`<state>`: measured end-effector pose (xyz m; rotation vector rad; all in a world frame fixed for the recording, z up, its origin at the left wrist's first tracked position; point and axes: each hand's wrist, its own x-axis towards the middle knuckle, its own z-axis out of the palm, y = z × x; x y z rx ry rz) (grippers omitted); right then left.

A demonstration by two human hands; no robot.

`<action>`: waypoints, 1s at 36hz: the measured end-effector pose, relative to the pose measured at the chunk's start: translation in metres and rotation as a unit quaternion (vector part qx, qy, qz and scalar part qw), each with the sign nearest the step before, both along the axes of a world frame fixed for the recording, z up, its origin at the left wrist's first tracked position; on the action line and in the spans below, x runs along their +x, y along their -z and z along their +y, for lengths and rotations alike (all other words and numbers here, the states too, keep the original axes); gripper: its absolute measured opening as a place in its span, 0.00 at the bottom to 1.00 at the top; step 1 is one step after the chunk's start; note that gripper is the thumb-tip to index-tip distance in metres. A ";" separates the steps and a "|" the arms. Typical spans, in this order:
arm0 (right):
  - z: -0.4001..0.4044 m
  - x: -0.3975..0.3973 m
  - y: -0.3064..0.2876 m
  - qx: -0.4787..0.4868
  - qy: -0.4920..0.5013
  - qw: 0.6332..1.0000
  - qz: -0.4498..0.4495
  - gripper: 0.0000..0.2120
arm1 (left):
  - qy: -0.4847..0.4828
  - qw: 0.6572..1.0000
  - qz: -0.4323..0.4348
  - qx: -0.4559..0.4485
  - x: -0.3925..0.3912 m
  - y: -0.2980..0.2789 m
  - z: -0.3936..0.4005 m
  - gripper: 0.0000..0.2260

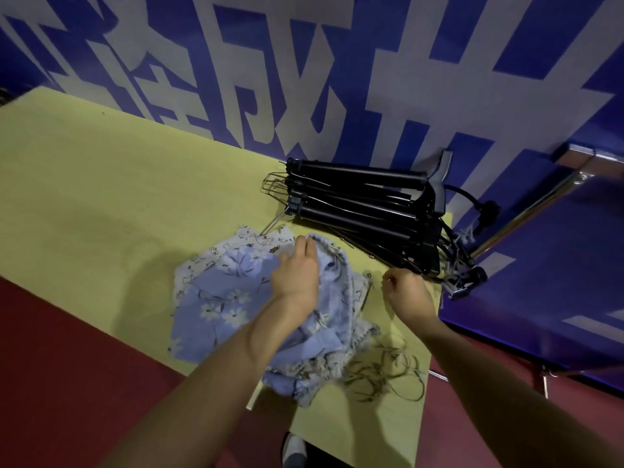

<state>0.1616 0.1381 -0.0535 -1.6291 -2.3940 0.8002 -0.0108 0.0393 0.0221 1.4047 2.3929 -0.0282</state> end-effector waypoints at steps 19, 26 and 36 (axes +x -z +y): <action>-0.005 -0.022 0.006 -0.006 0.051 0.998 -0.044 0.06 | 0.061 0.996 -0.063 0.023 -0.006 0.003 0.011 0.37; -0.012 -0.039 -0.045 0.135 0.016 0.984 0.118 0.05 | 0.088 0.988 -0.114 0.048 -0.022 -0.005 0.011 0.41; -0.024 -0.078 -0.069 0.172 -0.189 0.965 0.056 0.06 | 0.088 0.980 -0.150 0.100 -0.050 -0.038 0.009 0.43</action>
